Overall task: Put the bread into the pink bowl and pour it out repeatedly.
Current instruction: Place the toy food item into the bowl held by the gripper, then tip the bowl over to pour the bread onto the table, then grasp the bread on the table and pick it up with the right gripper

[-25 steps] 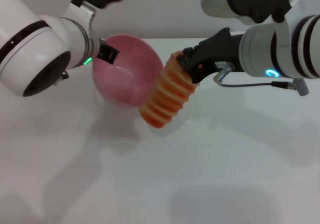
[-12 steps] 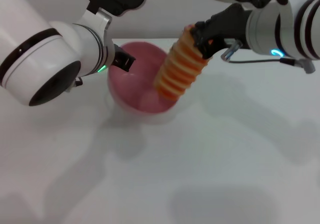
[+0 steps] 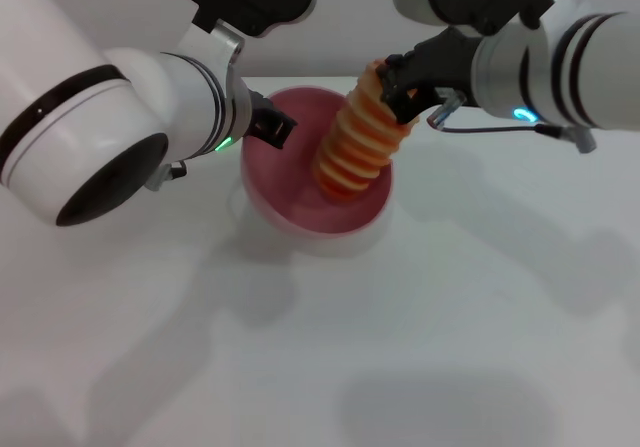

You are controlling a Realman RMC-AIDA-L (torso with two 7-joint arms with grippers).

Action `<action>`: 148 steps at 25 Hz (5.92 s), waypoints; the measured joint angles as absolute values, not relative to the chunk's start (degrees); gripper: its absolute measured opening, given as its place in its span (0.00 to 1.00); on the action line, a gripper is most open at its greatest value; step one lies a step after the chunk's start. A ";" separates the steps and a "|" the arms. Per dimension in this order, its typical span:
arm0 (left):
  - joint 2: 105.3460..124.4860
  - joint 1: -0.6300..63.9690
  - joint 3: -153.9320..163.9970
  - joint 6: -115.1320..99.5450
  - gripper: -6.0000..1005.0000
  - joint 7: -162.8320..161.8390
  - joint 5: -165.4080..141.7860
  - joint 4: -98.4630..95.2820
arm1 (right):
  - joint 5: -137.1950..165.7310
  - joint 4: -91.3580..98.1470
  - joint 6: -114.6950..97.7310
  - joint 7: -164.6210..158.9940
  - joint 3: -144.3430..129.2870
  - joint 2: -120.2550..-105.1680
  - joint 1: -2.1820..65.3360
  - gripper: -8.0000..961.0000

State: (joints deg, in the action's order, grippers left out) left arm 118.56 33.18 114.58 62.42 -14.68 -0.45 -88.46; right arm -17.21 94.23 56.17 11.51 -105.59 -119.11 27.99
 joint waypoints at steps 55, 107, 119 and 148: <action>118.51 16.47 136.29 35.62 0.04 -36.31 -63.28 -84.01 | -12.40 107.82 37.92 7.72 -97.53 -119.37 0.52 0.75; 118.63 17.52 146.73 37.87 0.04 -34.28 -102.08 -71.28 | -12.30 104.61 38.39 7.56 -98.15 -119.18 3.59 0.75; 118.79 19.66 144.16 37.64 0.04 -31.97 -94.75 -72.84 | -12.39 103.90 38.70 6.99 -98.27 -119.14 4.24 0.75; 118.06 27.69 104.68 45.40 0.04 3.66 15.08 -82.07 | -12.40 100.53 43.18 4.79 -101.13 -119.09 9.52 0.75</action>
State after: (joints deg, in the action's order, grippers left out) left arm 118.06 27.69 104.68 45.40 3.66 15.08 -82.07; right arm -12.40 100.53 43.18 4.79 -101.13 -119.09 9.52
